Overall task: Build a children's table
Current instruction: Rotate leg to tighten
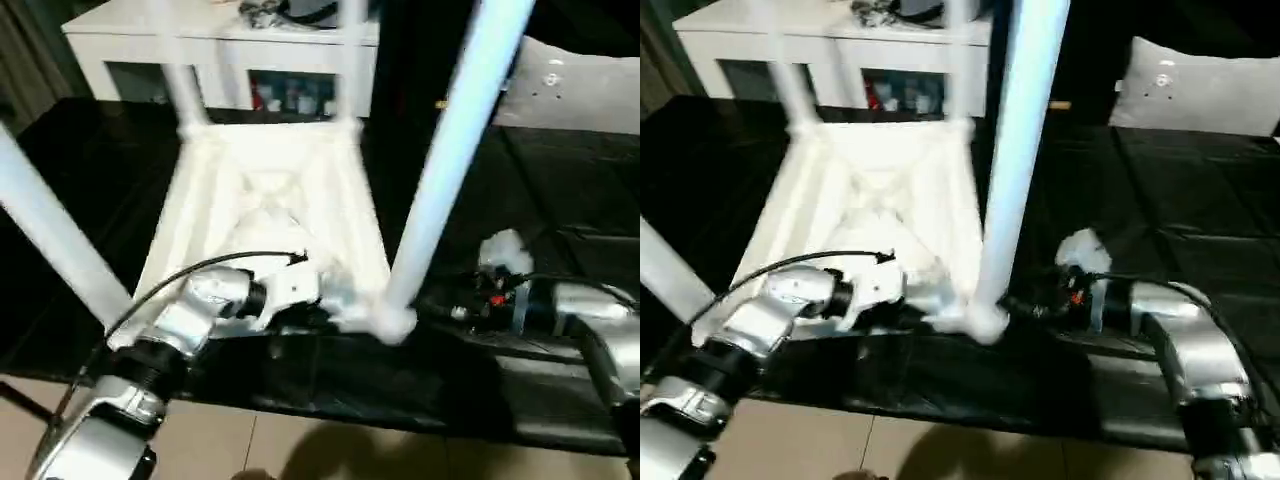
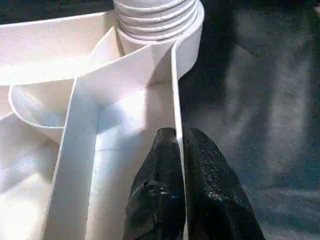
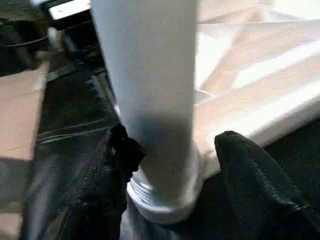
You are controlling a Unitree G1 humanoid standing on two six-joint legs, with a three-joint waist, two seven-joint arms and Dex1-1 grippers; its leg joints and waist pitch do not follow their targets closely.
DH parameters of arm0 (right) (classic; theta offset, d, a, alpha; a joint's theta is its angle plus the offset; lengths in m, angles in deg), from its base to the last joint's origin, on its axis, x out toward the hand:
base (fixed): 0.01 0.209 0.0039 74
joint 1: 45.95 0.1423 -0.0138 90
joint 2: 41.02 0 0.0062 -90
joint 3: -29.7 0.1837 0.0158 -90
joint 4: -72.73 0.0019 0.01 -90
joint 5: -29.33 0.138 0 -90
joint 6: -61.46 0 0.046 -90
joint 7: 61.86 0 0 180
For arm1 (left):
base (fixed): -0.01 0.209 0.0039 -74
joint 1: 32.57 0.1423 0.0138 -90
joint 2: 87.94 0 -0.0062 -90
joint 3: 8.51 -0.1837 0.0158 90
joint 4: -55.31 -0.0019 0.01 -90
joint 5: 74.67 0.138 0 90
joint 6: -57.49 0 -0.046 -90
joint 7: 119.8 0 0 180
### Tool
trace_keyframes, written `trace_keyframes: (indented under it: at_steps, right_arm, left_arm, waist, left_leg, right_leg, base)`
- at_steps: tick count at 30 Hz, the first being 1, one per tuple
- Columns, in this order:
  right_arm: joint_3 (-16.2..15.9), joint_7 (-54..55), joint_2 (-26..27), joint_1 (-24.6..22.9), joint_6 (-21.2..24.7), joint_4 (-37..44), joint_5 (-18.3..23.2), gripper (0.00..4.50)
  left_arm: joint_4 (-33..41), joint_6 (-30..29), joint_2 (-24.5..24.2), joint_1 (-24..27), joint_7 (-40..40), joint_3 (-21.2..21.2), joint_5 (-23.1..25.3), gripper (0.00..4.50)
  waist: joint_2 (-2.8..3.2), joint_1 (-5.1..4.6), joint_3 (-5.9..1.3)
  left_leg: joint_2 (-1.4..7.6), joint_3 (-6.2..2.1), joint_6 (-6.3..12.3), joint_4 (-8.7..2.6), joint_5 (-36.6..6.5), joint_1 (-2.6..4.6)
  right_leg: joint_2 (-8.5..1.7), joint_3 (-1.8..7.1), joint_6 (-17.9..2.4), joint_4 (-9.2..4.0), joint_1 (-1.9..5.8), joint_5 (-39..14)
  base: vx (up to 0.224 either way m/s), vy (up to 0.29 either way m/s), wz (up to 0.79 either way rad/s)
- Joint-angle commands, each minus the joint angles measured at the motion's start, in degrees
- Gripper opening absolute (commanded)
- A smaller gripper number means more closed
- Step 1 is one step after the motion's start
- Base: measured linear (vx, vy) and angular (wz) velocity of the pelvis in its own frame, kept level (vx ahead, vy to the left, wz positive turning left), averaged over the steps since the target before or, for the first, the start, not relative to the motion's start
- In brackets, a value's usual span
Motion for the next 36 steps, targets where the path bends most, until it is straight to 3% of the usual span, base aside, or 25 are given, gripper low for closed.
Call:
trace_keyframes:
  at_steps: [1,2,3,8,13,15,17,18,20,23,25,26,27,29,31,33,35,36]
  right_arm:
    - [-1.35,-1.92,0.4,1.54,-0.17,-1.06,0.47,2.47]
    - [-2.0,-2.54,0.65,1.89,-0.15,-1.4,0.41,2.41]
    - [-3.21,-3.41,1.08,2.48,-0.27,-1.95,0.19,2.33]
    - [-4.01,-4.84,1.84,3.43,-0.22,-2.97,0.46,1.97]
    - [-4.22,-6.22,1.84,3.08,0.38,-2.79,0.96,1.91]
    - [-4.05,-6.54,1.79,2.56,1.07,-2.19,1.84,1.91]
    - [-3.64,-6.39,2.02,0.98,2.38,-0.23,3.34,1.91]
    - [-3.42,-5.91,2.28,0.07,3.06,0.94,3.97,1.91]
    - [-2.61,0.66,4.68,-1.86,5.54,4.13,3.69,1.91]
    - [-1.94,10.84,8.54,-1.94,7.84,5.34,0.5,1.91]
    - [-1.09,18.77,11.9,-1.05,10.96,5.2,-1.55,1.91]
    - [-0.79,20.95,12.85,-0.73,12.03,5.13,-2.03,1.91]
    - [-0.34,24.06,14.18,-0.25,13.19,4.99,-2.87,1.91]
    - [0.77,30.81,16.96,0.83,15.53,4.35,-4.95,1.91]
    - [3.63,41.6,21.57,2.87,19.21,1.94,-6.76,1.91]
    - [4.18,44.69,23.35,3.27,17.32,1.21,-7.25,1.91]
    - [3.35,45.3,23.98,2.87,14.07,1.34,-8.46,2.46]
    - [3.47,44.98,24.21,2.62,13.71,1.71,-8.09,2.46]
  left_arm:
    - [-0.4,2.0,-0.28,-0.32,3.99,-3.52,0.94,0.0]
    - [-0.43,2.22,-0.47,-0.51,4.6,-3.77,0.98,0.0]
    - [-0.66,2.91,-0.88,-0.88,5.42,-4.22,1.2,0.0]
    - [-2.07,4.28,-1.12,-1.67,6.44,-4.32,1.6,0.0]
    - [-2.61,4.44,-0.99,-1.74,6.54,-4.09,1.61,0.0]
    - [-2.39,3.53,-0.78,-1.46,6.29,-3.65,0.99,0.0]
    - [-1.89,1.35,-0.29,-0.96,5.25,-3.01,0.46,0.0]
    - [-1.61,-0.11,-0.03,-0.75,4.39,-2.72,0.4,0.0]
    - [-0.76,-5.08,1.81,-0.29,0.16,-0.92,-0.38,0.0]
    - [1.71,-10.91,4.01,0.44,-4.03,0.23,-0.66,0.0]
    - [3.13,-14.85,6.28,0.68,-7.61,1.07,-0.86,0.0]
    - [3.41,-15.82,6.99,0.68,-8.72,1.33,-0.88,0.0]
    - [3.67,-17.44,7.99,0.6,-10.18,1.65,-0.9,0.0]
    - [3.79,-20.44,9.77,0.17,-13.36,1.98,-0.22,0.0]
    - [2.45,-23.76,13.52,-1.12,-20.04,3.22,0.82,0.0]
    - [1.11,-25.17,15.86,-2.26,-24.23,4.38,1.03,0.0]
    - [0.46,-24.65,17.28,-2.75,-26.55,3.81,2.35,0.0]
    - [0.41,-24.48,17.23,-2.62,-26.41,3.22,2.89,0.0]
  waist:
    - [-1.17,-0.11,-3.25]
    - [-1.09,0.06,-3.26]
    - [-1.39,0.21,-3.24]
    - [-1.37,0.15,-3.14]
    - [-1.62,0.27,-3.25]
    - [-1.65,0.38,-3.19]
    - [-2.12,0.4,-3.16]
    - [-1.83,0.61,-3.2]
    - [-1.94,0.79,-3.01]
    - [-1.94,0.22,-2.67]
    - [-1.82,-0.79,-2.32]
    - [-1.93,-1.54,-2.23]
    - [-1.62,-1.88,-2.27]
    - [-1.91,-2.7,-2.23]
    - [-1.72,-3.46,-2.24]
    - [-1.75,-3.75,-2.53]
    - [-1.79,-3.77,-2.64]
    - [-1.84,-3.72,-2.74]
  left_leg:
    - [2.99,-0.42,4.42,-3.24,-9.49,0.6]
    - [3.04,-0.43,4.17,-3.26,-9.43,0.67]
    - [3.04,-0.42,4.1,-3.25,-9.24,0.65]
    - [3.03,-0.48,3.01,-3.46,-10.36,0.71]
    - [3.05,-0.44,3.27,-3.33,-9.31,0.71]
    - [3.04,-0.39,3.57,-3.3,-9.17,0.72]
    - [3.03,-0.35,3.56,-3.31,-9.15,0.67]
    - [3.12,-0.4,3.63,-3.29,-8.75,0.72]
    - [3.2,-0.42,3.43,-3.47,-8.96,0.81]
    - [2.96,-0.68,1.77,-3.98,-11.96,0.78]
    - [2.65,-1.05,-0.48,-4.45,-15.67,0.81]
    - [2.55,-1.21,-1.2,-4.62,-16.85,0.81]
    - [2.49,-1.4,-1.42,-4.69,-17.34,0.74]
    - [2.41,-1.39,-1.52,-4.71,-18.4,0.75]
    - [2.18,-1.31,-1.53,-4.57,-17.71,0.76]
    - [2.11,-1.33,-1.83,-4.34,-17.67,1.08]
    - [2.24,-1.08,-0.87,-4.24,-16.08,0.84]
    - [2.21,-1.0,-0.44,-4.19,-15.45,0.78]
  right_leg:
    - [-4.25,1.55,-13.41,-3.91,2.52,-7.17]
    - [-4.32,1.57,-13.48,-3.9,2.47,-7.51]
    - [-4.31,1.58,-13.42,-3.81,2.5,-7.63]
    - [-4.38,1.63,-12.63,-4.02,2.44,-9.9]
    - [-4.37,1.63,-12.97,-3.72,2.53,-7.7]
    - [-4.37,1.6,-13.14,-3.75,2.49,-7.73]
    - [-4.4,1.63,-12.91,-3.78,2.58,-8.5]
    - [-4.45,1.65,-12.88,-3.7,2.48,-8.36]
    - [-4.36,1.69,-12.76,-3.76,2.3,-8.36]
    - [-4.6,1.71,-11.37,-4.4,2.28,-15.26]
    - [-4.67,1.72,-8.63,-5.2,2.1,-24.42]
    - [-4.6,1.65,-7.42,-5.52,1.95,-27.24]
    - [-4.64,1.6,-7.01,-5.58,2.06,-28.05]
    - [-4.39,1.62,-6.01,-5.82,1.83,-28.8]
    - [-4.25,1.79,-6.12,-5.93,1.53,-28.19]
    - [-4.37,1.71,-6.19,-6.14,1.42,-27.92]
    - [-4.02,1.9,-7.32,-5.78,1.58,-20.96]
    - [-4.05,1.93,-7.7,-5.62,1.73,-19.12]
  base:
    - [0.0,0.0,0.0]
    - [0.0,0.0,0.0]
    - [0.0,0.0,0.0]
    - [0.0,0.0,0.0]
    - [0.0,0.0,0.0]
    - [0.0,0.0,0.0]
    - [0.0,0.0,0.0]
    - [0.0,0.0,0.0]
    - [0.0,0.0,0.0]
    - [0.0,0.0,0.0]
    - [0.0,0.0,0.0]
    - [0.0,0.0,0.0]
    - [0.0,0.0,0.0]
    - [0.0,0.0,0.0]
    - [0.0,0.0,0.0]
    - [0.0,0.0,0.0]
    - [0.0,0.0,0.0]
    - [0.0,0.0,0.0]
